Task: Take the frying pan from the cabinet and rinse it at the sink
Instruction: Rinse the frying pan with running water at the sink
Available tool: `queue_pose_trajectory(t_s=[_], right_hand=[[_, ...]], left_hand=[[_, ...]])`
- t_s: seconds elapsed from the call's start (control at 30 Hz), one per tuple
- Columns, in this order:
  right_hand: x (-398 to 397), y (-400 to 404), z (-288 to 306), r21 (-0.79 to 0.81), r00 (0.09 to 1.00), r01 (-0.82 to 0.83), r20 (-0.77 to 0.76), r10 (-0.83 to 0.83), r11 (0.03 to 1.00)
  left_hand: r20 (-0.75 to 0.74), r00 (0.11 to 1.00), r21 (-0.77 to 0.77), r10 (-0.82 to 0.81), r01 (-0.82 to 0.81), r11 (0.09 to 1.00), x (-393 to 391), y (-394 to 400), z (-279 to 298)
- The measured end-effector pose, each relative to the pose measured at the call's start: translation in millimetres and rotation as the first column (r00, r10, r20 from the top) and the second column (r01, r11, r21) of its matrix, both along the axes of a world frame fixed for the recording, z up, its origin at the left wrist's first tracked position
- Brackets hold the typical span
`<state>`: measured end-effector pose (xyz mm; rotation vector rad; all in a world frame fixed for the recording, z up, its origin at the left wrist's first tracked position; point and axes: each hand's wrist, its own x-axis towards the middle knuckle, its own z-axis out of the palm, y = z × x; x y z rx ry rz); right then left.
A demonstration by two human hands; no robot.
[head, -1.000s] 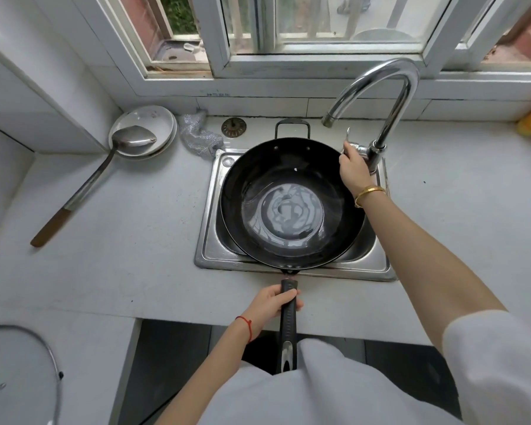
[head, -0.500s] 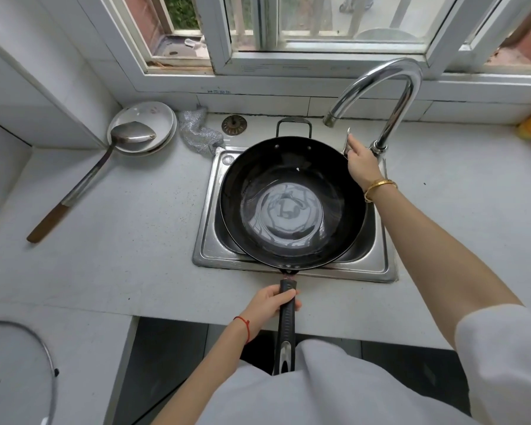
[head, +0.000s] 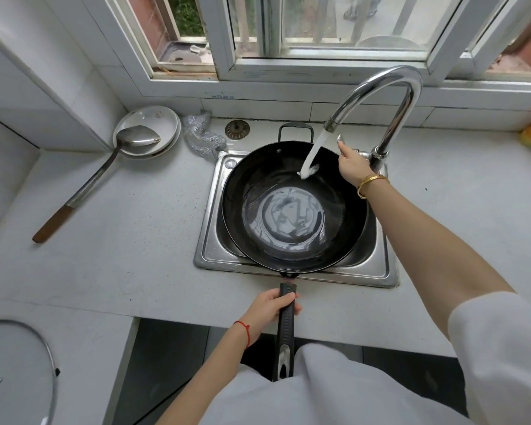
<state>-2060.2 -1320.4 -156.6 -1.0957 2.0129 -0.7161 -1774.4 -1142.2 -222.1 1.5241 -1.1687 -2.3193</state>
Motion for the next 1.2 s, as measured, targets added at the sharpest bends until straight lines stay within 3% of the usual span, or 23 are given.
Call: queue_pose_trajectory(t_s=[0.13, 0.27, 0.43, 0.6, 0.7, 0.8, 0.87, 0.93, 1.0, 1.07, 1.2], right_hand=[[5.7, 4.4, -6.6, -0.059, 0.998, 0.062, -0.001, -0.063, 0.996], [13.1, 24.5, -15.3, -0.167, 0.968, 0.241, -0.036, -0.250, 0.956], [38.7, 82.6, -23.0, -0.159, 0.939, 0.331, -0.044, -0.342, 0.930], [84.1, 156.8, -24.4, -0.012, 0.970, 0.225, -0.093, -0.225, 0.974], [116.7, 194.5, -30.9, 0.198, 0.995, 0.055, -0.093, -0.037, 0.979], [146.4, 221.7, -34.8, 0.424, 0.971, -0.172, 0.224, 0.082, 0.889], [165.6, 231.1, -41.1, 0.457, 0.919, -0.267, 0.385, 0.082, 0.848], [181.1, 235.3, -46.9, 0.425, 0.864, -0.199, 0.501, -0.047, 0.883], [193.7, 237.9, -52.0, 0.410, 0.731, -0.016, 0.627, -0.269, 0.912], [207.2, 240.7, -51.8, 0.417, 0.646, 0.172, 0.636, -0.421, 0.893], [227.1, 245.1, -54.4, 0.366, 0.737, 0.395, 0.421, -0.529, 0.842]], left_hand=[[0.002, 1.000, -0.007, 0.009, -0.009, 1.000, 0.3, 1.0, 0.3], [0.005, 1.000, -0.011, 0.013, -0.013, 1.000, 0.2, 0.8, -0.2], [0.018, 1.000, -0.018, 0.014, -0.013, 1.000, -1.1, 1.2, -1.9], [0.040, 0.999, -0.031, 0.028, -0.026, 0.999, -3.7, -2.0, -2.1], [0.035, 0.998, -0.016, 0.043, -0.042, 0.999, -5.4, -1.2, -3.7], [0.037, 0.997, 0.010, 0.061, -0.062, 0.998, -7.4, 0.5, -2.9], [0.032, 0.996, 0.050, 0.080, -0.082, 0.995, -7.4, -0.1, -1.2], [0.018, 0.998, 0.083, 0.068, -0.070, 0.994, -6.7, -1.7, 0.4], [0.013, 0.999, 0.097, 0.036, -0.037, 0.995, -5.3, -1.4, 6.1], [0.018, 1.000, 0.093, 0.000, -0.001, 0.996, -2.2, -0.9, 7.9], [-0.037, 0.999, 0.081, -0.024, 0.027, 0.996, 0.1, -1.2, 3.7]])
